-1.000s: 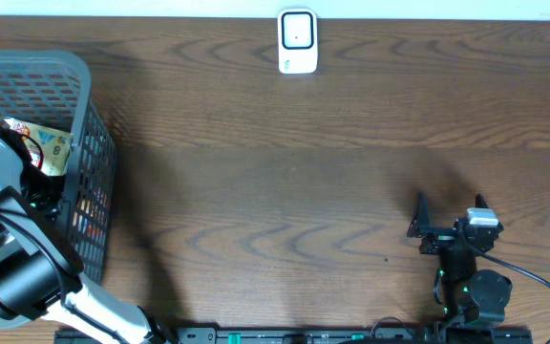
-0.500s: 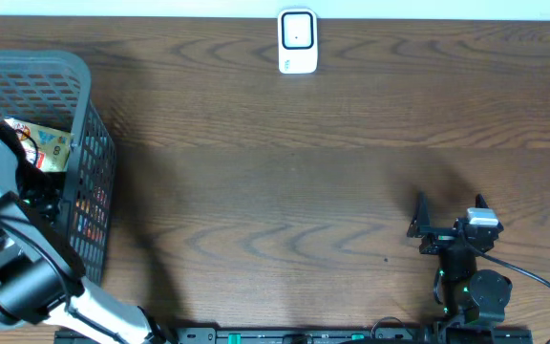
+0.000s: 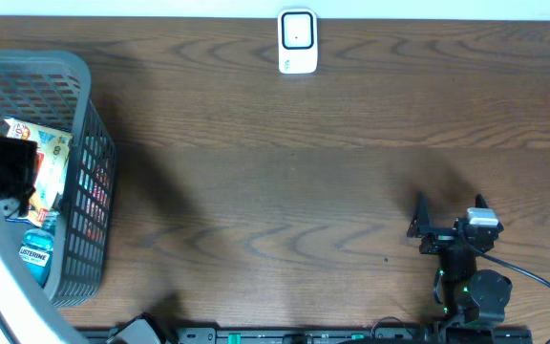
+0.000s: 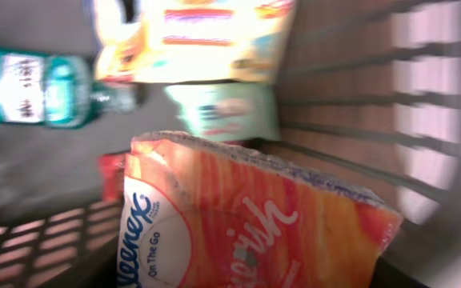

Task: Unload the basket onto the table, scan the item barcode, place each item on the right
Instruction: 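Reach into the basket and grasp the orange Kleenex tissue pack with left gripper, then carry the tissue pack to the scanner and drop it on the table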

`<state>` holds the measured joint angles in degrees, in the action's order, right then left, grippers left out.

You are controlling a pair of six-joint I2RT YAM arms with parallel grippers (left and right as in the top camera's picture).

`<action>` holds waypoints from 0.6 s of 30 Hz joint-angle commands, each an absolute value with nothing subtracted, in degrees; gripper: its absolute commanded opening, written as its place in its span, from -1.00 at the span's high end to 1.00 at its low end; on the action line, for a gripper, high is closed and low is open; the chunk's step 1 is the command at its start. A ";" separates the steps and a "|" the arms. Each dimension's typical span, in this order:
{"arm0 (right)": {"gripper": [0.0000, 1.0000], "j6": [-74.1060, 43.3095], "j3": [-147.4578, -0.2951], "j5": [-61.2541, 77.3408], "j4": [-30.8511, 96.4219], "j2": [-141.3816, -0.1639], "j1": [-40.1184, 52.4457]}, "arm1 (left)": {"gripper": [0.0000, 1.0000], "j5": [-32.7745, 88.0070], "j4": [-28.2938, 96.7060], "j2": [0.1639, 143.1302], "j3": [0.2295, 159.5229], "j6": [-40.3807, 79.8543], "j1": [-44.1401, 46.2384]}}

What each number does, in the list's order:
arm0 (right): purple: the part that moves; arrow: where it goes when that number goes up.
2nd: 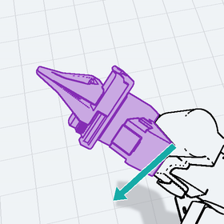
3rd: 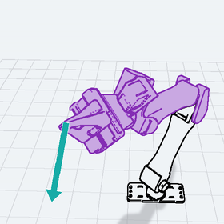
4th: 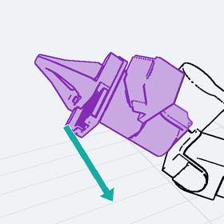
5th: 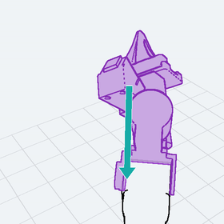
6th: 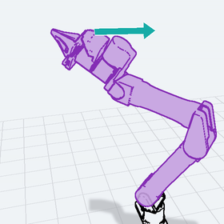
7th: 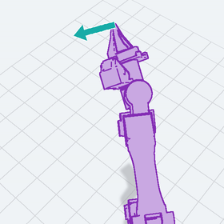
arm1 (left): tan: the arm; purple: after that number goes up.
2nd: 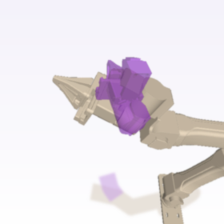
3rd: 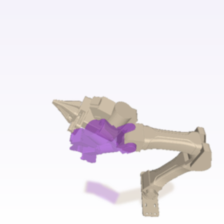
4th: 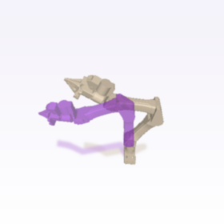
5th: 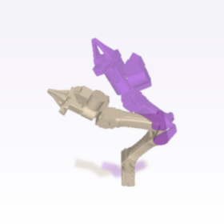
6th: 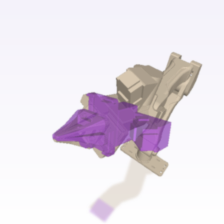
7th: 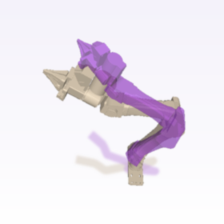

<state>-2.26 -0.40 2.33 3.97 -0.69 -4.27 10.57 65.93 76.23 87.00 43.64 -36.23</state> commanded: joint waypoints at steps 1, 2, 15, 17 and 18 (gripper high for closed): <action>-0.98 -1.45 -0.32 2.00 4.14 -0.38 -4.45 | -0.31 18.55 63.26 68.86 88.12 43.81 -34.68; -0.98 -1.45 -0.32 2.00 4.14 -0.38 -4.47 | -0.32 19.44 62.52 67.66 88.12 44.16 -33.98; -0.99 -1.43 -0.32 2.00 4.14 -0.38 -4.45 | -0.31 11.73 57.71 67.83 87.72 49.41 1.74; -0.99 -1.43 -0.32 2.00 4.14 -0.38 -4.47 | -0.32 8.62 57.67 70.87 87.59 49.41 7.79; -0.98 -1.43 -0.32 2.00 4.14 -0.38 -4.45 | -0.31 7.53 57.52 72.60 87.59 49.41 10.52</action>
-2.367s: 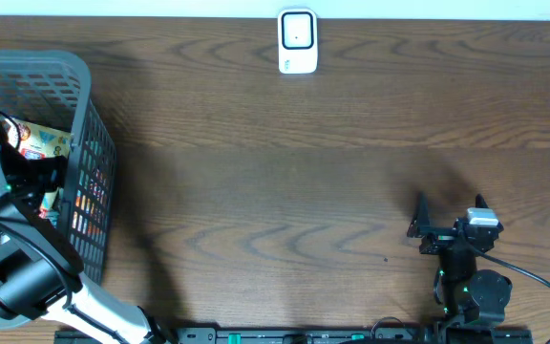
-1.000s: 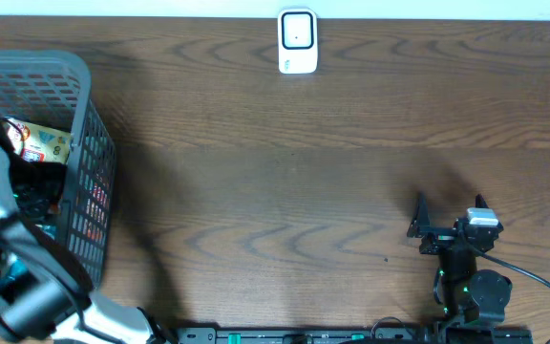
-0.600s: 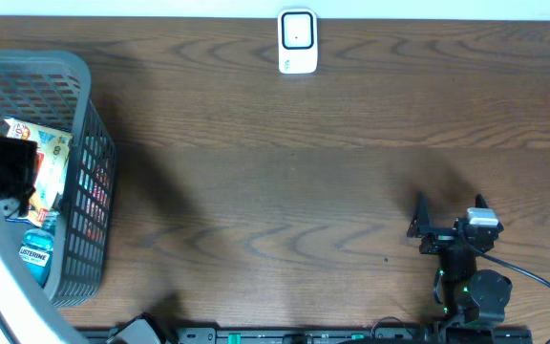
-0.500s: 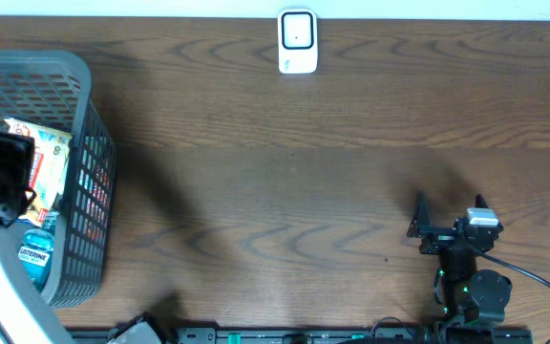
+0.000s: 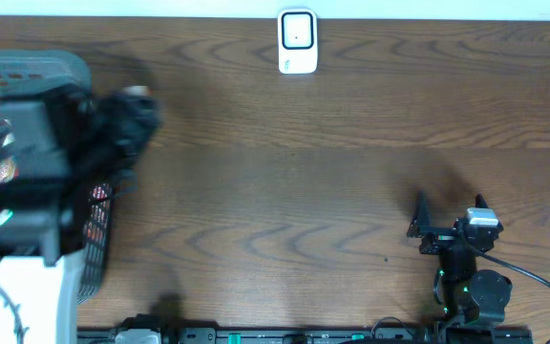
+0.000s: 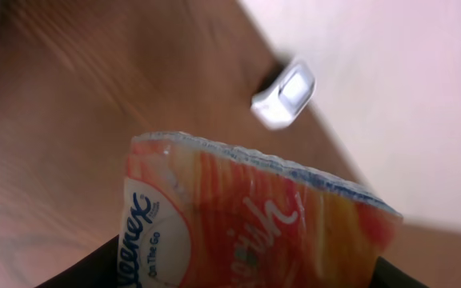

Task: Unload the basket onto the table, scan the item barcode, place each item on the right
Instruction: 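Carry the tissue pack to the scanner and drop it on the table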

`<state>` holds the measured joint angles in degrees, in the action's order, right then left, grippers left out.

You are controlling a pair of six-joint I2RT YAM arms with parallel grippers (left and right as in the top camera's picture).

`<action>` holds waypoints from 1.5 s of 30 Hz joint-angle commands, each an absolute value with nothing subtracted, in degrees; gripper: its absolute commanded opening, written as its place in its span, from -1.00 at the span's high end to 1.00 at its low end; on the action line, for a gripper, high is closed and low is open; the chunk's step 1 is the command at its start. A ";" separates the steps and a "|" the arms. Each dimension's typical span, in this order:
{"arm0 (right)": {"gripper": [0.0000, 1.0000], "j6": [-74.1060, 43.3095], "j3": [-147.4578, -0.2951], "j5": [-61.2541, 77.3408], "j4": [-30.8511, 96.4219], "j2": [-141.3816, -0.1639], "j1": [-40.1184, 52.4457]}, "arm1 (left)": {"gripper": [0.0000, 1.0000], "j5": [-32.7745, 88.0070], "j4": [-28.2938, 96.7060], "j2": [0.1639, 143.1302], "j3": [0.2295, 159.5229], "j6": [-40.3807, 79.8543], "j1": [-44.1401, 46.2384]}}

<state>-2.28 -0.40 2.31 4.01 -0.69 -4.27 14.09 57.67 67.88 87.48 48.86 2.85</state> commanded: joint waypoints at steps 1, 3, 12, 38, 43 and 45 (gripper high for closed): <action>-0.98 -1.43 -0.32 2.00 4.14 -0.38 -4.45 | -0.31 6.50 57.25 74.87 87.59 49.36 13.72; -0.98 -1.45 -0.32 2.00 4.14 -0.38 -4.45 | -0.32 5.21 56.23 79.33 87.59 48.97 18.81; -0.99 -1.45 -0.32 2.00 4.14 -0.38 -4.45 | -0.31 4.75 46.48 101.21 87.59 46.09 33.32; -0.98 -1.43 -0.32 2.00 4.14 -0.38 -4.47 | -0.95 -0.10 41.04 117.64 88.25 44.58 46.30; -0.99 -1.45 -0.32 2.00 4.14 -0.38 -4.45 | -0.96 -1.93 41.74 111.87 89.52 40.29 45.23; -0.99 -1.45 -0.32 2.00 4.14 -0.38 -4.45 | -0.96 -5.23 43.62 108.20 90.59 39.20 43.99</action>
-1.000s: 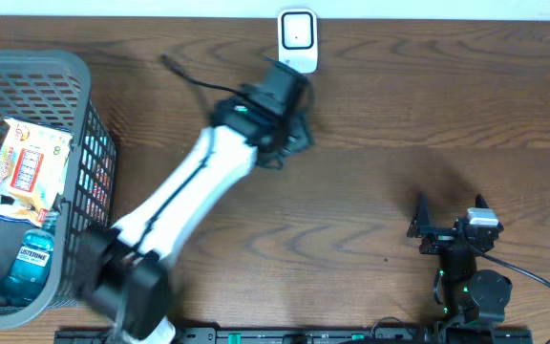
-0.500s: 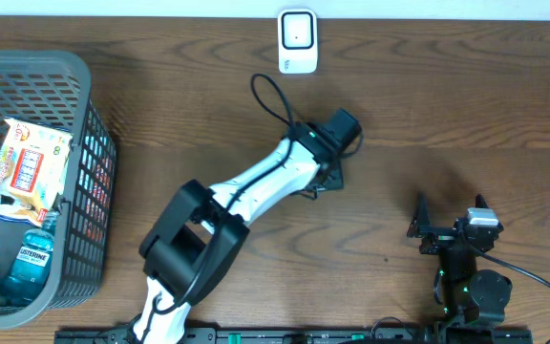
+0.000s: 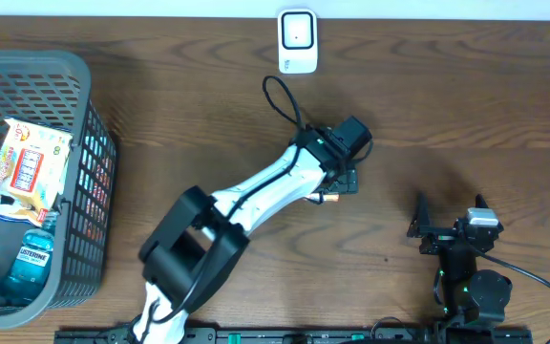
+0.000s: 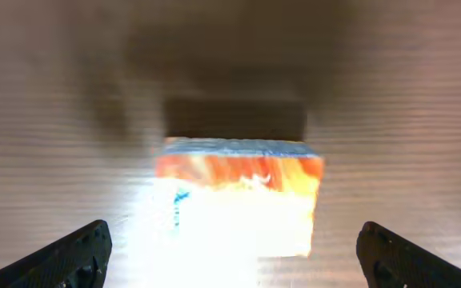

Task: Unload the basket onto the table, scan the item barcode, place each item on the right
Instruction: 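Carry the tissue pack to the scanner and drop it on the table, then return left gripper to basket and grasp the green wet-wipe pack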

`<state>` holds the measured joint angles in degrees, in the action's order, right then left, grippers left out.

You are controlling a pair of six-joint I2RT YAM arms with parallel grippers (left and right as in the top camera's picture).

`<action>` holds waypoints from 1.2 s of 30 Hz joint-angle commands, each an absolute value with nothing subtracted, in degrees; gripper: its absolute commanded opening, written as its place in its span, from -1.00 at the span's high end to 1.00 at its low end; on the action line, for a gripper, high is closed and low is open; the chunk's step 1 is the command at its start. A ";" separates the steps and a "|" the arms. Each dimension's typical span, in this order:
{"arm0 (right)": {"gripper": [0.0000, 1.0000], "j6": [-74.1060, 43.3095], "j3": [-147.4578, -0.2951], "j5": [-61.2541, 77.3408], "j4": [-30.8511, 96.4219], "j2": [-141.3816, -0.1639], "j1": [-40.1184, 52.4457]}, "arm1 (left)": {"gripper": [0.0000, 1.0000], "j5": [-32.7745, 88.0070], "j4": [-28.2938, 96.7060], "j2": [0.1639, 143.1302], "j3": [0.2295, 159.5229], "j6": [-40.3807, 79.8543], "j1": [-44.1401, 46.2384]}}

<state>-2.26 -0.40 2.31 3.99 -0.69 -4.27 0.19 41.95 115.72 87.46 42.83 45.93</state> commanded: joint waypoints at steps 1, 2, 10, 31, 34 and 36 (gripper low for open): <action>-0.98 -1.45 -0.32 2.00 4.14 -0.38 -4.45 | -0.96 -6.96 44.80 106.24 91.29 38.79 43.29; -0.99 -1.45 -0.32 2.00 4.14 -0.38 -4.47 | -0.96 -8.58 46.02 104.12 92.09 38.06 42.39; -0.99 -1.43 -0.32 2.00 4.14 -0.38 -4.47 | -0.96 -19.05 49.78 83.00 94.48 31.73 29.28; -0.99 -1.43 -0.32 2.00 4.14 -0.38 -4.45 | -0.96 -14.87 70.04 79.66 90.83 54.78 -20.51; -0.98 -1.45 -0.32 2.00 4.14 -0.38 -4.47 | -0.96 -9.85 70.00 84.20 90.06 54.76 -23.99; -0.99 -1.43 -0.32 2.00 4.14 -0.38 -4.45 | -0.96 -8.19 69.97 87.64 90.04 54.74 -25.63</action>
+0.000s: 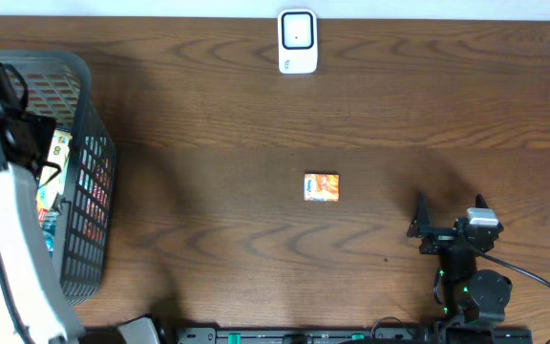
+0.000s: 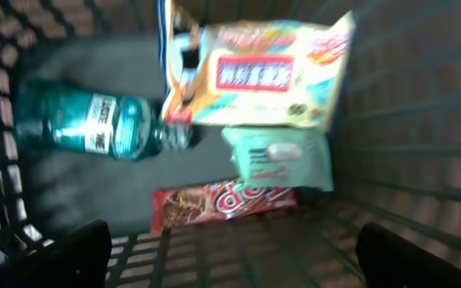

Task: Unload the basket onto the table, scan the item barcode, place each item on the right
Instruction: 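Return left gripper to basket and grasp the green wet-wipe pack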

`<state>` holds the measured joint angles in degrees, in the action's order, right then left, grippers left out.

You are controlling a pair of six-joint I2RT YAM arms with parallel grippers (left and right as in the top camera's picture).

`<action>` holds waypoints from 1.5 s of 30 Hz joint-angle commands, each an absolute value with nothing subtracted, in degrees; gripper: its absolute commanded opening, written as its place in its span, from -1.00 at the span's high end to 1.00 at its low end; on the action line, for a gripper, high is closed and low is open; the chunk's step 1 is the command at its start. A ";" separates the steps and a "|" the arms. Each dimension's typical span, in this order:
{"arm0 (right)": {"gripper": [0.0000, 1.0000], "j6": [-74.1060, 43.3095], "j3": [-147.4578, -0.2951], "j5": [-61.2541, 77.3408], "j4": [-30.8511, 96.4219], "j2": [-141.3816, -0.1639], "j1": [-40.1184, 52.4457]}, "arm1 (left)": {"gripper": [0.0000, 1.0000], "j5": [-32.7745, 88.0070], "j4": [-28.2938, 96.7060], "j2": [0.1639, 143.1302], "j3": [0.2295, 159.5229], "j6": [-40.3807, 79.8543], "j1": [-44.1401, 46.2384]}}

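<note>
The orange tissue pack (image 1: 322, 187) lies flat on the table, mid-right, with nothing holding it. The white barcode scanner (image 1: 297, 41) stands at the far edge. My left gripper (image 1: 12, 143) hangs over the grey basket (image 1: 92, 220). In the left wrist view the left gripper (image 2: 238, 250) is open and empty, its fingers (image 2: 70, 256) wide apart above the basket floor. My right gripper (image 1: 450, 218) rests near the front right, fingers apart, holding nothing.
Inside the basket (image 2: 422, 120) lie a teal mouthwash bottle (image 2: 102, 124), a pale snack bag (image 2: 254, 72), a mint-green packet (image 2: 282, 156) and a red wrapper (image 2: 222, 204). The basket stands at the table's left end.
The left gripper was at mid-table, open just above the tissue pack. Now it is back over the basket, empty. The pack stays on the table. The right arm has not moved.
The left gripper was shut on the tissue pack inside the basket. It then held the pack above the table with the scanner ahead. Later the pack lay on the mid-table under open fingers. Now the arm is over the basket again.
</note>
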<state>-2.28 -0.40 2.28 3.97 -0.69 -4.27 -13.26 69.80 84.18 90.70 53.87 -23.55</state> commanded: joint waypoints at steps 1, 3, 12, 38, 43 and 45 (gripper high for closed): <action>-0.98 -1.43 -0.32 2.00 4.14 -0.38 -4.47 | -0.96 -7.92 69.93 89.45 90.04 54.72 -26.26; -0.98 -1.45 -0.32 2.00 4.14 -0.38 -4.45 | -0.96 -7.90 69.49 92.64 90.04 53.65 -27.05; -0.99 -1.45 -0.32 2.00 4.14 -0.38 -4.45 | -0.96 1.28 65.43 104.44 90.04 48.23 -27.64; -0.99 -1.43 -0.32 2.00 4.14 -0.38 -4.47 | -0.96 7.38 45.45 107.50 74.41 48.10 -30.57; -0.98 -1.45 -0.32 2.00 4.14 -0.38 -4.47 | -0.96 7.35 41.56 107.50 71.46 48.05 -30.52; -0.99 -1.45 -0.32 2.00 4.14 -0.38 -4.45 | -0.78 7.35 40.91 107.50 71.05 48.05 -30.52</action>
<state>-2.28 -0.40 2.28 3.99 -0.69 -4.27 7.84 41.12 107.26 72.69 49.15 -30.44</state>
